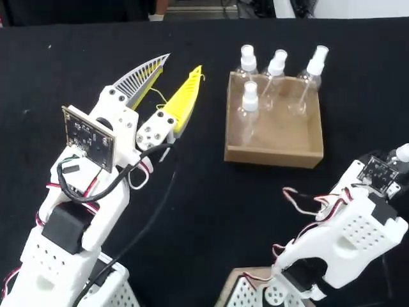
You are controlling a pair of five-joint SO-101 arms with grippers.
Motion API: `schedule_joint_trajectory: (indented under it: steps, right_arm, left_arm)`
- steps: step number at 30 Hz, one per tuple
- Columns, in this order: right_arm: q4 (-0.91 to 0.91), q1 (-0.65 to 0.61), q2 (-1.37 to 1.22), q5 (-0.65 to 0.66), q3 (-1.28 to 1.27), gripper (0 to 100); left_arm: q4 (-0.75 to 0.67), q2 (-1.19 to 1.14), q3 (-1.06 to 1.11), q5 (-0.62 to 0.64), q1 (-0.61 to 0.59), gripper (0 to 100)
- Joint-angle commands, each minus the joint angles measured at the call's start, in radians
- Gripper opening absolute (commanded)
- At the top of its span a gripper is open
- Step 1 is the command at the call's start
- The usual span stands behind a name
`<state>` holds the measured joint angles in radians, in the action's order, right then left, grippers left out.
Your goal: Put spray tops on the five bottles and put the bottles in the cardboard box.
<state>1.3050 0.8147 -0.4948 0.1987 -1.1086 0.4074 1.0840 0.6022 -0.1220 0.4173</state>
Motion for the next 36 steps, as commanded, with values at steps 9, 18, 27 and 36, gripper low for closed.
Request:
schedule_joint_trajectory:
  steps: [9, 18, 27, 36]
  right_arm:
    - [-0.012, -0.020, 0.225, 0.002, -0.133, 25.9]
    - [-0.192, -0.020, 0.464, 0.002, -0.193, 25.9]
    - [-0.568, 0.012, 0.773, 0.009, -0.225, 25.7]
    - [-0.862, 0.021, 0.995, 0.008, -0.229, 25.5]
  left_arm:
    - [-0.025, 0.012, -0.015, -0.014, -0.012, 16]
    - [-0.021, 0.012, -0.015, -0.014, -0.013, 16]
    - [-0.021, 0.012, -0.015, -0.015, -0.013, 16]
    - [-0.020, 0.012, -0.015, -0.017, -0.013, 16]
